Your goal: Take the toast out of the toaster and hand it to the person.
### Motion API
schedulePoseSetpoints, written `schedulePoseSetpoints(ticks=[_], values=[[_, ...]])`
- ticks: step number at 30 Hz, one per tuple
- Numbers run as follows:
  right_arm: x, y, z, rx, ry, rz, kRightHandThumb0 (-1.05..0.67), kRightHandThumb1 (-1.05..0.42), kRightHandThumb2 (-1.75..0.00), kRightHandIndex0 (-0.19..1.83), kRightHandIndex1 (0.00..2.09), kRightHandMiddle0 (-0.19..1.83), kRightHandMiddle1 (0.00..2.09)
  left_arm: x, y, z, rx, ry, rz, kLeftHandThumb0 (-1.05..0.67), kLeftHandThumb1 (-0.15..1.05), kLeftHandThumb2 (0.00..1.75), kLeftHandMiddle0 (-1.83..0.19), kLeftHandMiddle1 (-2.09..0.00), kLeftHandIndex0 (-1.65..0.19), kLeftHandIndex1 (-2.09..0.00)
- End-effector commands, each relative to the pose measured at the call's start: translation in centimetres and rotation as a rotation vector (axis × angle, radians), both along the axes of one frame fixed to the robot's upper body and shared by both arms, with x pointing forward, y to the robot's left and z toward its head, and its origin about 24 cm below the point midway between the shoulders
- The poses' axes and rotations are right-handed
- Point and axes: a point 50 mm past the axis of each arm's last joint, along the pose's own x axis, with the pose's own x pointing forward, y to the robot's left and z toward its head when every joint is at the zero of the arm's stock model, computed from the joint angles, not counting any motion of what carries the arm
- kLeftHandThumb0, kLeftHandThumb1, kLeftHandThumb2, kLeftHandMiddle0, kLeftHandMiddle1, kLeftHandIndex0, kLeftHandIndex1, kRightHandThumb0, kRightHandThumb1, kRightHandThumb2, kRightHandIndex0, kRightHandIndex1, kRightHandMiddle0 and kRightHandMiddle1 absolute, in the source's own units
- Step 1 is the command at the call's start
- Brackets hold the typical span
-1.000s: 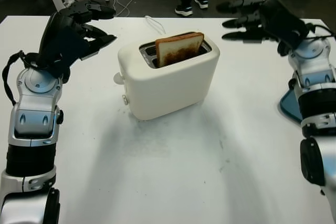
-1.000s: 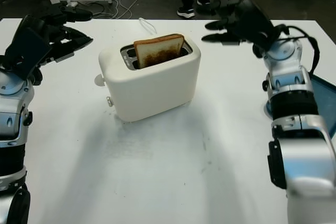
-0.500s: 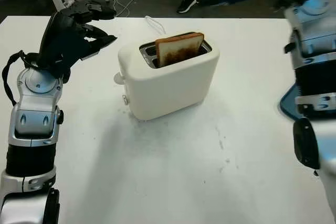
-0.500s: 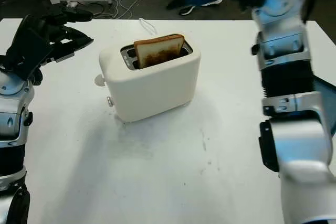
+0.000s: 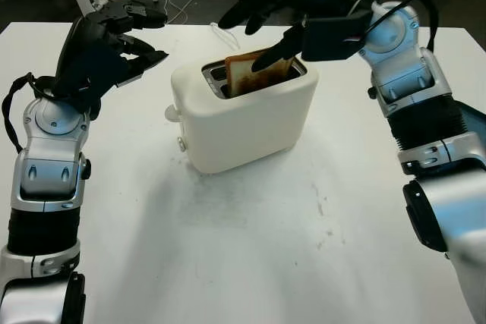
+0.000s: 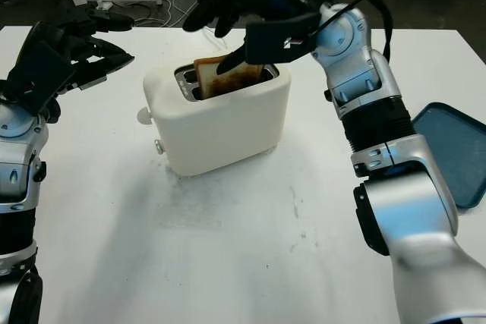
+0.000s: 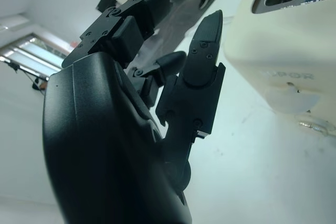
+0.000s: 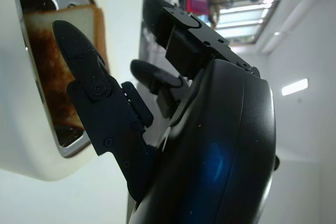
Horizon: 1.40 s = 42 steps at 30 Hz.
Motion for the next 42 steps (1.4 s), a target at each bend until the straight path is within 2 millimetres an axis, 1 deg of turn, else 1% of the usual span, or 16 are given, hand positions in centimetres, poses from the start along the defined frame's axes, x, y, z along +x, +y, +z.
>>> schedulePoseSetpoints(ticks=[1, 4, 8, 15, 19, 23, 28, 31, 33, 34, 36, 38, 39, 41, 42], values=[[0.1, 0.4, -0.1, -0.013, -0.016, -0.001, -0.53, -0.61, -0.01, 0.55, 0.85, 0.86, 0.09, -0.1, 0.4, -0.1, 0.019, 0.002, 0.015, -0.37, 0.89, 0.01, -0.46, -1.0, -0.57, -0.55], [0.4, 0.4, -0.6, -0.03, -0.006, -0.016, -0.53, -0.63, -0.01, 0.54, 0.82, 0.85, 0.09, -0.2, 0.4, -0.1, 0.017, 0.001, 0.015, -0.35, 0.89, 0.01, -0.47, -0.99, -0.57, -0.55], [0.8, 0.3, -1.3, -0.036, 0.008, -0.026, -0.48, -0.63, 0.0, 0.58, 0.79, 0.87, 0.08, -0.2, 0.3, -0.2, 0.016, 0.004, 0.017, -0.33, 0.89, 0.0, -0.47, -0.99, -0.58, -0.54], [1.1, 0.0, -2.4, -0.057, 0.042, -0.041, -0.33, -0.62, 0.0, 0.57, 0.78, 0.87, 0.08, -0.2, 0.5, -0.3, 0.002, 0.003, 0.011, -0.32, 0.89, 0.0, -0.49, -0.99, -0.59, -0.53], [1.1, -0.1, -3.2, -0.093, 0.055, -0.042, -0.27, -0.63, 0.0, 0.59, 0.78, 0.87, 0.07, -0.3, 0.4, -0.3, 0.005, 0.002, 0.012, -0.32, 0.89, 0.0, -0.48, -0.99, -0.58, -0.53], [1.0, -0.1, -3.5, -0.093, 0.074, -0.033, -0.23, -0.62, 0.0, 0.63, 0.79, 0.9, 0.08, -0.3, 0.5, -0.4, 0.002, 0.003, 0.014, -0.31, 0.89, 0.0, -0.48, -0.99, -0.58, -0.53], [1.1, -0.1, -3.6, -0.116, 0.098, -0.038, -0.21, -0.64, -0.01, 0.75, 0.84, 1.01, 0.13, -0.3, 0.5, -0.5, -0.002, 0.007, 0.021, -0.32, 0.89, 0.0, -0.47, -0.99, -0.58, -0.52], [1.1, 0.0, -3.7, -0.125, 0.113, -0.037, -0.2, -0.65, -0.01, 0.89, 0.9, 1.08, 0.17, -0.3, 0.5, -0.5, 0.007, 0.005, 0.024, -0.32, 0.89, 0.0, -0.47, -0.98, -0.58, -0.52], [1.0, 0.0, -3.8, -0.137, 0.118, -0.034, -0.22, -0.65, -0.01, 0.95, 1.0, 1.14, 0.22, -0.3, 0.6, -0.5, 0.006, 0.008, 0.025, -0.32, 0.89, 0.0, -0.48, -0.97, -0.58, -0.51], [1.0, 0.0, -3.9, -0.147, 0.12, -0.033, -0.24, -0.66, -0.01, 0.95, 1.08, 1.15, 0.31, -0.3, 0.6, -0.5, 0.003, 0.01, 0.027, -0.32, 0.89, 0.0, -0.47, -0.97, -0.57, -0.51], [0.9, 0.0, -4.2, -0.177, 0.116, -0.027, -0.3, -0.67, 0.0, 0.95, 1.21, 1.02, 0.69, -0.3, 0.6, -0.5, 0.005, 0.011, 0.028, -0.32, 0.9, 0.0, -0.47, -0.96, -0.57, -0.5], [0.7, 0.1, -4.5, -0.242, 0.08, -0.008, -0.34, -0.68, 0.0, 0.97, 1.29, 0.96, 0.93, -0.3, 0.5, -0.5, 0.005, 0.01, 0.029, -0.32, 0.9, 0.0, -0.47, -0.95, -0.58, -0.5], [0.5, 0.1, -4.7, -0.295, 0.05, 0.001, -0.4, -0.71, -0.01, 0.99, 1.38, 0.94, 1.06, -0.4, 0.5, -0.5, 0.005, 0.009, 0.029, -0.32, 0.9, 0.0, -0.47, -0.95, -0.58, -0.49], [0.2, 0.2, -5.3, -0.394, -0.022, 0.019, -0.48, -0.75, -0.01, 0.98, 1.51, 0.91, 1.24, -0.3, 0.5, -0.5, 0.009, 0.007, 0.031, -0.31, 0.9, 0.0, -0.48, -0.95, -0.58, -0.49], [0.0, 0.2, -5.6, -0.436, -0.058, 0.03, -0.53, -0.78, -0.01, 0.97, 1.62, 0.89, 1.38, -0.4, 0.5, -0.5, 0.008, 0.008, 0.032, -0.3, 0.9, 0.0, -0.48, -0.94, -0.58, -0.49]])
